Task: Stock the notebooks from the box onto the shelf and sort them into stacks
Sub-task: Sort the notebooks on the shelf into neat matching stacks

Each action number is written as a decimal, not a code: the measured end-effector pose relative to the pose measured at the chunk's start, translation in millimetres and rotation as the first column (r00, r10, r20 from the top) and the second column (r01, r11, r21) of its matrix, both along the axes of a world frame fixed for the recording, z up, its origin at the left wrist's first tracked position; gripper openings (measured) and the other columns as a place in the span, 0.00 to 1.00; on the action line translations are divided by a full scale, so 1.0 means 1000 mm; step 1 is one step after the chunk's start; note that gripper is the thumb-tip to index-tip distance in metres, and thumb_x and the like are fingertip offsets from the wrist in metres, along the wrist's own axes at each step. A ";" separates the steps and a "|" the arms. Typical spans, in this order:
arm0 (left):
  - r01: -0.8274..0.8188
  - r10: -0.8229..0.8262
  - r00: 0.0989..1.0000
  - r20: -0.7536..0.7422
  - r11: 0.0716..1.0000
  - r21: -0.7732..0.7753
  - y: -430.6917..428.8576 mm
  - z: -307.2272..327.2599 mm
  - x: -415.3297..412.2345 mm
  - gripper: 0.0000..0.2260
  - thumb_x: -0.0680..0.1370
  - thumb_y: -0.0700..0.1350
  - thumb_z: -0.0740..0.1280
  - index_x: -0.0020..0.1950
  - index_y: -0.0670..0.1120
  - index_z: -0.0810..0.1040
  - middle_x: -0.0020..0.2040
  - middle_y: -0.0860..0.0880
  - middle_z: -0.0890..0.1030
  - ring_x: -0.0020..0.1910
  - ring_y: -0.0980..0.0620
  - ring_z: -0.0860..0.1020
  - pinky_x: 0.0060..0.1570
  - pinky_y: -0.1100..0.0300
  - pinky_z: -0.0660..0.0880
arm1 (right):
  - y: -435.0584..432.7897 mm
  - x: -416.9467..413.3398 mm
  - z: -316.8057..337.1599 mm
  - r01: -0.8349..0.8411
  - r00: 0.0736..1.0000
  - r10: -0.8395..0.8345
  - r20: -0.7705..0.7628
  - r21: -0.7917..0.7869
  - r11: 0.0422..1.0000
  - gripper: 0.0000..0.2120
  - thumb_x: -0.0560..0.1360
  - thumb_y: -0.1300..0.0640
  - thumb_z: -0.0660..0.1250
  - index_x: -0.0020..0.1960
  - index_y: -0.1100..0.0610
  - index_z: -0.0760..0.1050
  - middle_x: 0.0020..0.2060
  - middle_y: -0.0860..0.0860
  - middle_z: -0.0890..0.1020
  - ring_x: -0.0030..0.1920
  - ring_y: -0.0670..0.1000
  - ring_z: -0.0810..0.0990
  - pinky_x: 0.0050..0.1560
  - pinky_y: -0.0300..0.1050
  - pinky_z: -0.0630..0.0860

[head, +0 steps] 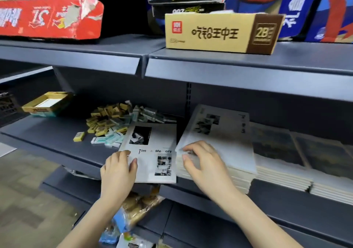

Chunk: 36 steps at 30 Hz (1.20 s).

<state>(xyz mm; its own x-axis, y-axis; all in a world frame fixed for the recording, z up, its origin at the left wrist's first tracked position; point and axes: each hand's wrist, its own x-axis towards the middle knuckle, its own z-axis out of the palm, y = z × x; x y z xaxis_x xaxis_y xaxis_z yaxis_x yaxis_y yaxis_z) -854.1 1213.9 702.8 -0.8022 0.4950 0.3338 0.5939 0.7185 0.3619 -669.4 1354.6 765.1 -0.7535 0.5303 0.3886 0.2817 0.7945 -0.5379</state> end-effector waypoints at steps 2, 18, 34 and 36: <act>-0.028 0.030 0.998 0.060 0.999 -0.020 -0.008 -0.004 -0.013 0.15 0.77 0.48 0.64 0.61 0.42 0.74 0.57 0.41 0.77 0.58 0.38 0.73 0.52 0.43 0.71 | -0.008 -0.015 -0.003 0.007 0.999 -0.010 0.045 0.058 0.998 0.23 0.72 0.41 0.50 0.56 0.50 0.76 0.53 0.43 0.76 0.56 0.45 0.72 0.56 0.40 0.67; -0.133 -0.102 0.760 0.642 0.942 0.307 -0.014 0.024 -0.065 0.19 0.75 0.44 0.69 0.63 0.37 0.72 0.52 0.43 0.78 0.52 0.43 0.77 0.46 0.58 0.68 | -0.066 -0.084 -0.068 -0.088 0.931 -0.023 0.363 0.288 0.954 0.27 0.63 0.39 0.66 0.58 0.52 0.73 0.56 0.50 0.79 0.55 0.52 0.80 0.57 0.49 0.77; -0.295 -0.591 0.231 0.773 0.715 0.634 -0.057 0.071 -0.078 0.07 0.79 0.35 0.59 0.54 0.38 0.75 0.33 0.46 0.79 0.19 0.55 0.69 0.12 0.72 0.59 | -0.066 -0.078 -0.001 0.016 0.997 -0.031 -0.065 -0.214 0.977 0.16 0.79 0.47 0.58 0.63 0.52 0.72 0.59 0.43 0.72 0.59 0.39 0.68 0.59 0.23 0.59; -0.326 -0.602 0.217 0.769 0.697 0.638 -0.062 0.069 -0.080 0.08 0.78 0.37 0.60 0.56 0.40 0.75 0.33 0.48 0.79 0.19 0.57 0.68 0.13 0.73 0.59 | -0.057 -0.076 0.007 0.067 0.991 -0.108 -0.082 -0.394 0.916 0.18 0.78 0.53 0.61 0.68 0.54 0.68 0.64 0.46 0.70 0.62 0.40 0.66 0.61 0.26 0.58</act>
<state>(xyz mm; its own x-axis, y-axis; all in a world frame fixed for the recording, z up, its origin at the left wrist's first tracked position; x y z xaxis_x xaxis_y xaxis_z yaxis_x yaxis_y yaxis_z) -934.2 1151.6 771.8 -0.6429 0.6979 -0.3156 -0.4382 0.0027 0.8989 -745.6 1297.9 772.3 -0.6650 0.7172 0.2085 0.2689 0.4904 -0.8290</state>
